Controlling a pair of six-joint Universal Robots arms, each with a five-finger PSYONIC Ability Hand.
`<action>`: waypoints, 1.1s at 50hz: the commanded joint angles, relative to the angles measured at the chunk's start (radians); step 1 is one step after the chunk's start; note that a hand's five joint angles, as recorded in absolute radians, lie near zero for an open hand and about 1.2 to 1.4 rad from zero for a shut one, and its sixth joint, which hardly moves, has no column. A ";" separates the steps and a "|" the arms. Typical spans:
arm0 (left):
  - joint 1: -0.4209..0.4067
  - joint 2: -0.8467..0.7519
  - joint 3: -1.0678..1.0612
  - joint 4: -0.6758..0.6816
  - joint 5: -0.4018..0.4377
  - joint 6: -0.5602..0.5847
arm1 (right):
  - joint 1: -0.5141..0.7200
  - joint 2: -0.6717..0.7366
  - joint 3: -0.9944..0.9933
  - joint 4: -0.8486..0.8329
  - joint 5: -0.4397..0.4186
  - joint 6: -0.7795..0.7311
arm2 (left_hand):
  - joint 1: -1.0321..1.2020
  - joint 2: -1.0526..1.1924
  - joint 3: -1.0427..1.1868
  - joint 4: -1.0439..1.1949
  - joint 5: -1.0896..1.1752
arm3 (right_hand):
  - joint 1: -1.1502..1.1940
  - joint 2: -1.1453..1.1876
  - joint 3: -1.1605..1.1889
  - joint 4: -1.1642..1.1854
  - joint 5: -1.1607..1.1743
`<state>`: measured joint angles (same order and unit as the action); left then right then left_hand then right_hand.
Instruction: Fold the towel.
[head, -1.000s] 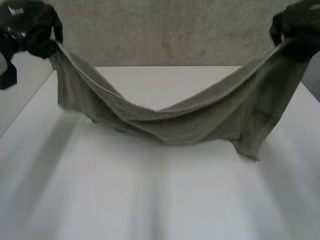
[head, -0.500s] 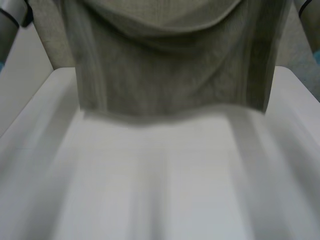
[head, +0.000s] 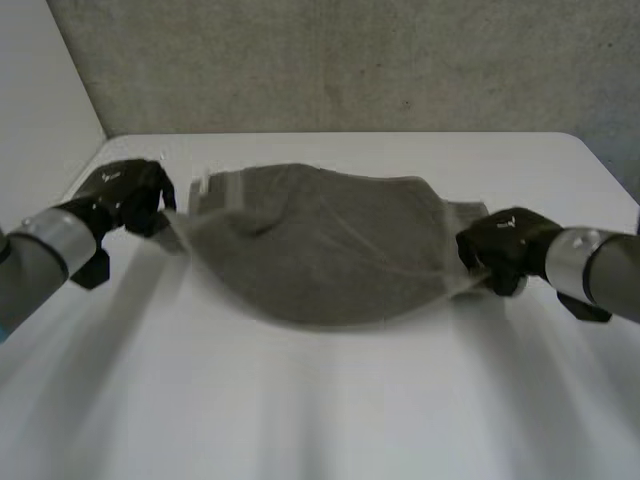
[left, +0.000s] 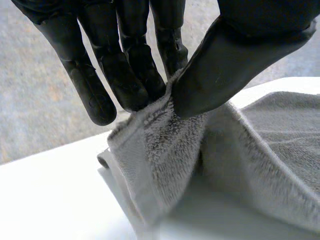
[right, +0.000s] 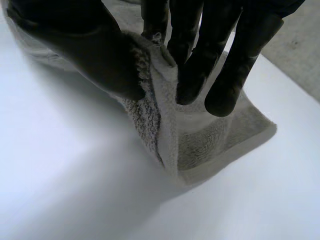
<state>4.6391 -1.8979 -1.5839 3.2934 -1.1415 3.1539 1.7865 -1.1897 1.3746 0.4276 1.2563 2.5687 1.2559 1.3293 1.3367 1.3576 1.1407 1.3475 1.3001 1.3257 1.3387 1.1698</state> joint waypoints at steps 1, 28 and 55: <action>0.056 0.181 -0.122 0.008 0.064 -0.002 | -0.113 -0.117 0.080 -0.012 -0.077 -0.005 | 0.140 0.067 0.060 0.039 0.081 | 0.049 0.096 0.071 0.058 0.052; 0.170 0.359 -0.180 -0.009 0.132 -0.048 | -0.309 -0.218 -0.177 0.154 -0.238 -0.013 | 0.140 0.067 0.060 0.039 0.081 | 0.049 0.096 0.071 0.058 0.052; 0.034 -0.120 0.249 -0.090 -0.007 -0.101 | -0.093 0.169 -0.517 0.166 0.087 -0.073 | 0.140 0.067 0.060 0.039 0.081 | 0.049 0.096 0.071 0.058 0.052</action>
<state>4.7273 -1.8591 -1.4550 3.2063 -1.0823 3.0217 1.6438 -1.1433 0.9322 0.6147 1.2725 2.5312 1.2560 1.3293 1.3368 1.3611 1.1407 1.3484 1.3001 1.3257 1.3387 1.1699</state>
